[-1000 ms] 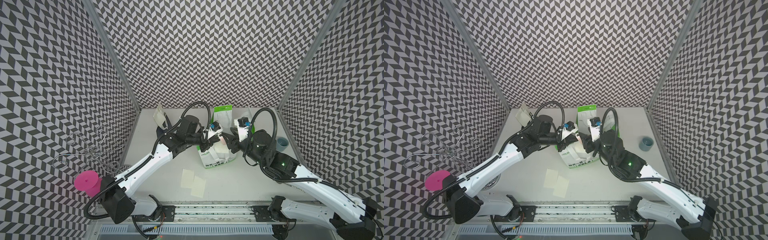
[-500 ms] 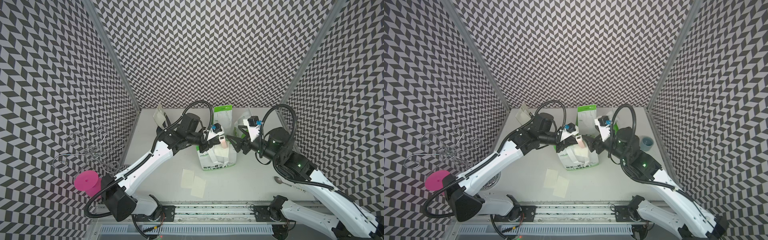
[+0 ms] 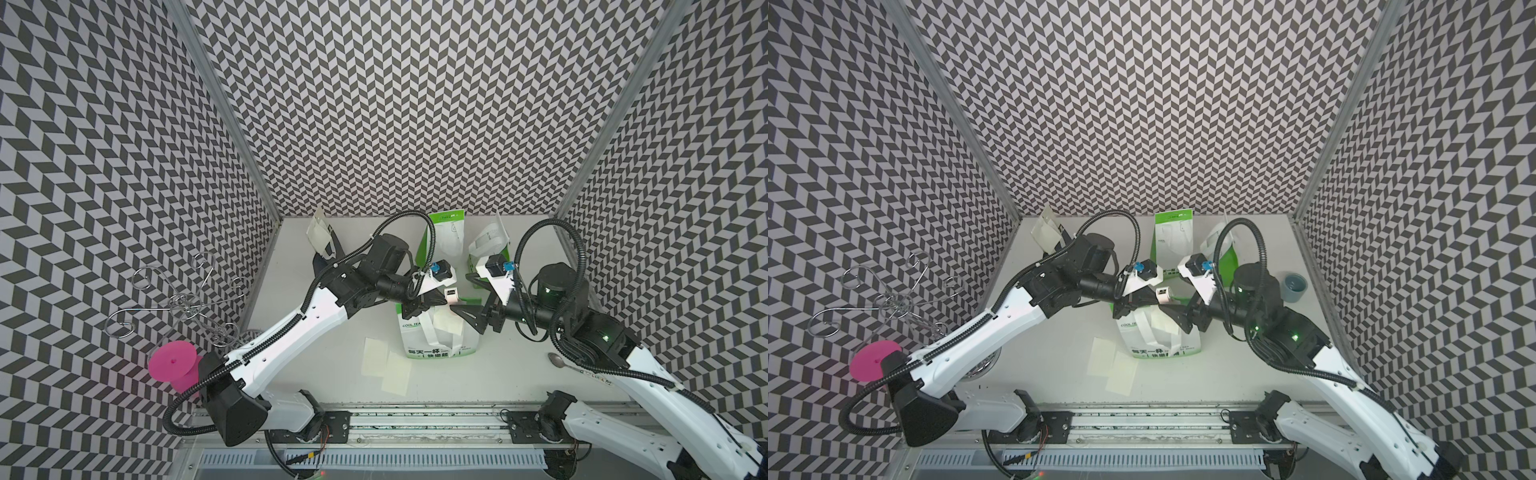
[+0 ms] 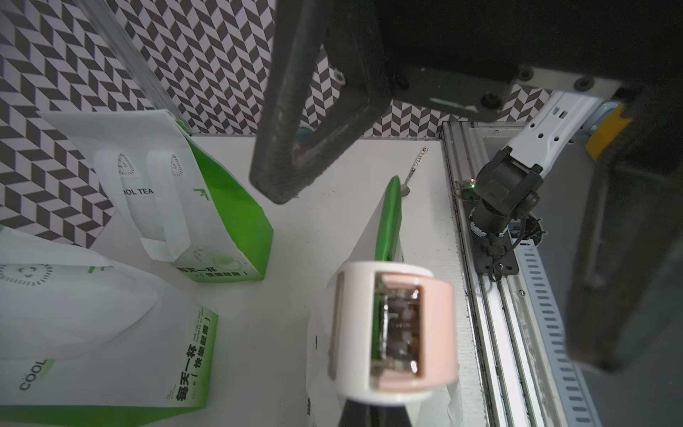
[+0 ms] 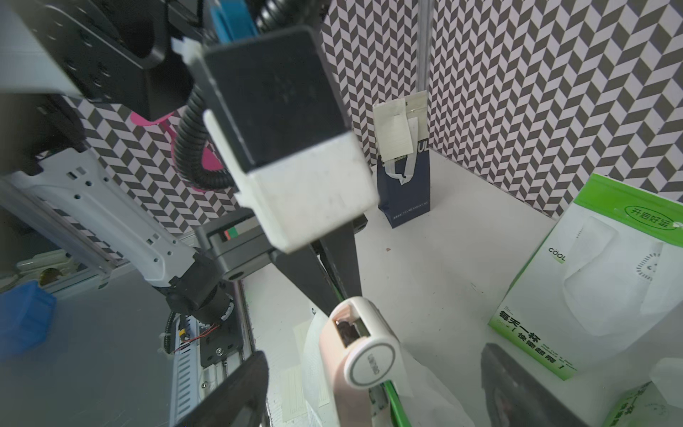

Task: Staple the receipts to the bags
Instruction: Staple the receipt to the takeout bag.

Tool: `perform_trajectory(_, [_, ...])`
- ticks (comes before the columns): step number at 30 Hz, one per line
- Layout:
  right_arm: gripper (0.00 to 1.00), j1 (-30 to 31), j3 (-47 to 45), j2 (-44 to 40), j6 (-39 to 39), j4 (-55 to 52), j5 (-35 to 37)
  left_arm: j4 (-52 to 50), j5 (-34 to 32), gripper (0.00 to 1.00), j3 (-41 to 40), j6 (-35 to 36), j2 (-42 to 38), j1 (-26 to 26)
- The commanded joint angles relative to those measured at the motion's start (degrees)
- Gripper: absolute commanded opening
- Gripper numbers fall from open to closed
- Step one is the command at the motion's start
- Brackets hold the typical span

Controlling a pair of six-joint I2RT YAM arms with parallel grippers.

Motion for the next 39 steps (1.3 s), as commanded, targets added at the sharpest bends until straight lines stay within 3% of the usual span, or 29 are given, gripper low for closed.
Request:
perform_trajectory(1, [0.89, -0.15, 0.66, -0.59, -2.57, 0.47, -4.48, -2.27, -1.36, 0.0, 1.29, -0.37, -1.29, -0.89])
perform_trajectory(15, [0.91, 1.61, 2.17, 3.4, -5.39, -1.31, -6.2, -5.12, -1.13, 0.0, 3.98, 0.15, -3.76, -0.89])
perform_trajectory(27, [0.91, 1.61, 5.25, 5.97, -8.2, -4.29, -9.36, -4.1, -0.24, 0.0, -0.06, 1.0, -10.19, -0.93])
perform_trajectory(39, [0.9, 2.74, 7.6, 9.1, -8.67, -3.83, -14.28, -3.8, 0.82, 0.0, 1.07, 0.9, -8.96, -0.86])
